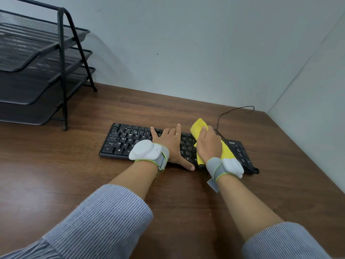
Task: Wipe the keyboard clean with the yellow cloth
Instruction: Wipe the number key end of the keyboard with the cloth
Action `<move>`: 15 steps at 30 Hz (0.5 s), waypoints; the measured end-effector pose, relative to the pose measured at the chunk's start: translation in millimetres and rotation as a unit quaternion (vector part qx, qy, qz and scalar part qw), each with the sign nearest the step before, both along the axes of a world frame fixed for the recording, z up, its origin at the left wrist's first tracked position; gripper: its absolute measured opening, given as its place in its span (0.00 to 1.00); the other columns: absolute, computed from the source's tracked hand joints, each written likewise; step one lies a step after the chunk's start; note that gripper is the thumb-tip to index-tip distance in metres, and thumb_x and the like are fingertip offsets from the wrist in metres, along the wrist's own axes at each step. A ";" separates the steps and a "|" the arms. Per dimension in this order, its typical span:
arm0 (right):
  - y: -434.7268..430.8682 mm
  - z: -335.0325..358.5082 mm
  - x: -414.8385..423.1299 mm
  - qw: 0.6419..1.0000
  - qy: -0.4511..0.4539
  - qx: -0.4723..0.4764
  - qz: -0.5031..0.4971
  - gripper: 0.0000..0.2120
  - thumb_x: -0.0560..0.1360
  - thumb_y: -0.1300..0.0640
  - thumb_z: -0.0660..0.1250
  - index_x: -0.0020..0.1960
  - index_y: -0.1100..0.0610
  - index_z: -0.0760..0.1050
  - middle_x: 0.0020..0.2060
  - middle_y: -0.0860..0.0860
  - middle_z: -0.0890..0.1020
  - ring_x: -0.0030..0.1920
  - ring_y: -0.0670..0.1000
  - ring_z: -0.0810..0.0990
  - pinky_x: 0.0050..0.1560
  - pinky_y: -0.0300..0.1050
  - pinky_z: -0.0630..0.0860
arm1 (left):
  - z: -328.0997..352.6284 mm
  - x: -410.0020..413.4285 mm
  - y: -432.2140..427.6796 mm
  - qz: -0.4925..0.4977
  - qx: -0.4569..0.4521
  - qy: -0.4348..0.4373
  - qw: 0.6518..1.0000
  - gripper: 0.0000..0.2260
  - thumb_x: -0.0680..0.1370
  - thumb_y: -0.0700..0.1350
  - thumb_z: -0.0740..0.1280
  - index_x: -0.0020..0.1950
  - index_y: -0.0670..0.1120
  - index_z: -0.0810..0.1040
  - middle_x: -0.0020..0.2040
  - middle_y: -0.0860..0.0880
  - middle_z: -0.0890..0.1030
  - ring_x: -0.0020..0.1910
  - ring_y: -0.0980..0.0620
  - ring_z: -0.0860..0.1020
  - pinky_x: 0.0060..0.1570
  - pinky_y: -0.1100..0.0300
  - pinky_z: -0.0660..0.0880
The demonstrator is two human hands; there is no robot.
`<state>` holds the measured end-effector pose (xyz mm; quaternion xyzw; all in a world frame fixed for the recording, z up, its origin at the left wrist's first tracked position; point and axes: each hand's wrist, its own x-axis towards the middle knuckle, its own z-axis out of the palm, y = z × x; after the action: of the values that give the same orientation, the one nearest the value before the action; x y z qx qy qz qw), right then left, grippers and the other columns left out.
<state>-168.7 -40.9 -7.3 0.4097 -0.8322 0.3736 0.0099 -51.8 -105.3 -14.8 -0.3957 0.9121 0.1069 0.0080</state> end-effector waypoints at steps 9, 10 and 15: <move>-10.0 1.6 11.3 0.996 0.003 0.026 0.082 0.16 0.81 0.51 0.48 0.48 0.60 0.69 0.46 0.61 0.79 0.49 0.62 0.74 0.41 0.49 0.62 | -1.5 0.6 1.0 -0.002 -0.001 0.015 1.000 0.68 0.51 0.78 0.65 0.75 0.42 0.35 0.76 0.49 0.55 0.74 0.47 0.53 0.64 0.27 0.41; -7.4 2.2 6.8 0.998 -0.007 0.018 0.067 0.16 0.81 0.52 0.48 0.49 0.61 0.70 0.47 0.62 0.78 0.50 0.62 0.74 0.41 0.49 0.62 | -1.6 0.9 0.5 0.000 0.003 0.011 1.000 0.68 0.51 0.79 0.64 0.75 0.43 0.34 0.76 0.49 0.55 0.75 0.47 0.53 0.64 0.27 0.40; 2.3 -2.0 9.6 0.995 0.028 0.032 0.095 0.16 0.81 0.51 0.48 0.51 0.60 0.70 0.44 0.62 0.79 0.47 0.63 0.74 0.40 0.49 0.63 | -2.5 -0.3 -1.8 0.000 -0.002 0.007 1.000 0.69 0.51 0.79 0.63 0.74 0.43 0.34 0.76 0.48 0.56 0.74 0.47 0.53 0.63 0.26 0.41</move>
<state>-159.2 -38.7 -9.3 0.4976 -0.8004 0.3341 -0.0159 -52.1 -107.1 -17.3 -0.3951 0.9123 0.1075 0.0004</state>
